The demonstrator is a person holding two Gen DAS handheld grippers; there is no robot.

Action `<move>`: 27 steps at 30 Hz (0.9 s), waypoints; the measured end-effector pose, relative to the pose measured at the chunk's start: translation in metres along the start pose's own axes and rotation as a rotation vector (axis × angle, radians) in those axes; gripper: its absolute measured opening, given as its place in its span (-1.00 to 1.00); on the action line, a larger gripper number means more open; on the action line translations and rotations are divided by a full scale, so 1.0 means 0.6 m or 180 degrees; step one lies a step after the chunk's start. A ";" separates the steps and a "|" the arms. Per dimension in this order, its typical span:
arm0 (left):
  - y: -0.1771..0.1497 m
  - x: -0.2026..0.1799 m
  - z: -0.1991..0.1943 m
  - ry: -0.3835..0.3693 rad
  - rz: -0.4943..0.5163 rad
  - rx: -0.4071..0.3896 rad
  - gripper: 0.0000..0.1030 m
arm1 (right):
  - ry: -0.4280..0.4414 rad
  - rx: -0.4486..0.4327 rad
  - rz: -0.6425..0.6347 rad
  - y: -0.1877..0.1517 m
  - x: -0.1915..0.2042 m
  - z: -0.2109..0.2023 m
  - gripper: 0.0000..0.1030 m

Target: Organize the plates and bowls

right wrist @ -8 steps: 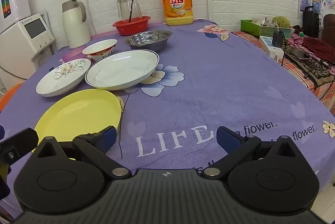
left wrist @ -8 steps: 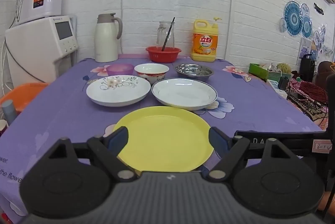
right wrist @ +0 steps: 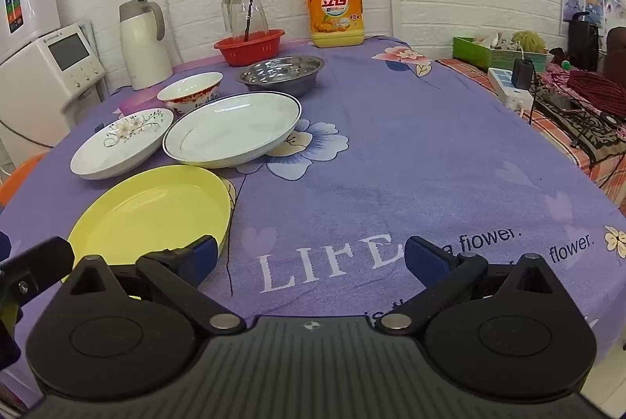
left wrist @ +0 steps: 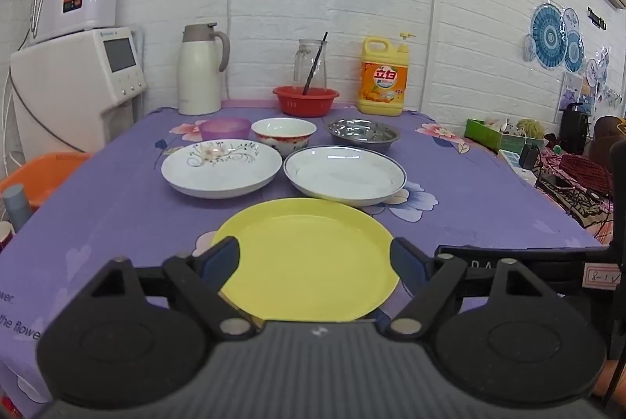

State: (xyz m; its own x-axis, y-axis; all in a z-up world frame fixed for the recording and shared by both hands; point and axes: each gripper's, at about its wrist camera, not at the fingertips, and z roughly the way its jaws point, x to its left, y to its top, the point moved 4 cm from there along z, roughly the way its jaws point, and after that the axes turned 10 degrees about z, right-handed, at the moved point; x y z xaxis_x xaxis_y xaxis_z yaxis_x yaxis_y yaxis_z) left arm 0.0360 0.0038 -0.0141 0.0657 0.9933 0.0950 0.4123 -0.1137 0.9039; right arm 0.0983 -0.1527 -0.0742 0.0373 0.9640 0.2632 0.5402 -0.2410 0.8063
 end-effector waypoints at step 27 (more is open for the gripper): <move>0.001 0.003 0.003 0.0005 -0.0024 -0.0013 0.58 | 0.0033 -0.0008 -0.0016 0.000 0.013 -0.004 1.00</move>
State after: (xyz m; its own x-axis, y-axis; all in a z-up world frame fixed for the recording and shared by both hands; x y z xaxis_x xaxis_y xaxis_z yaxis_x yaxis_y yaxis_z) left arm 0.0379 0.0056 -0.0144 0.0611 0.9942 0.0889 0.4090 -0.1062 0.9064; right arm 0.0968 -0.1452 -0.0709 0.0259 0.9640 0.2645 0.5382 -0.2364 0.8090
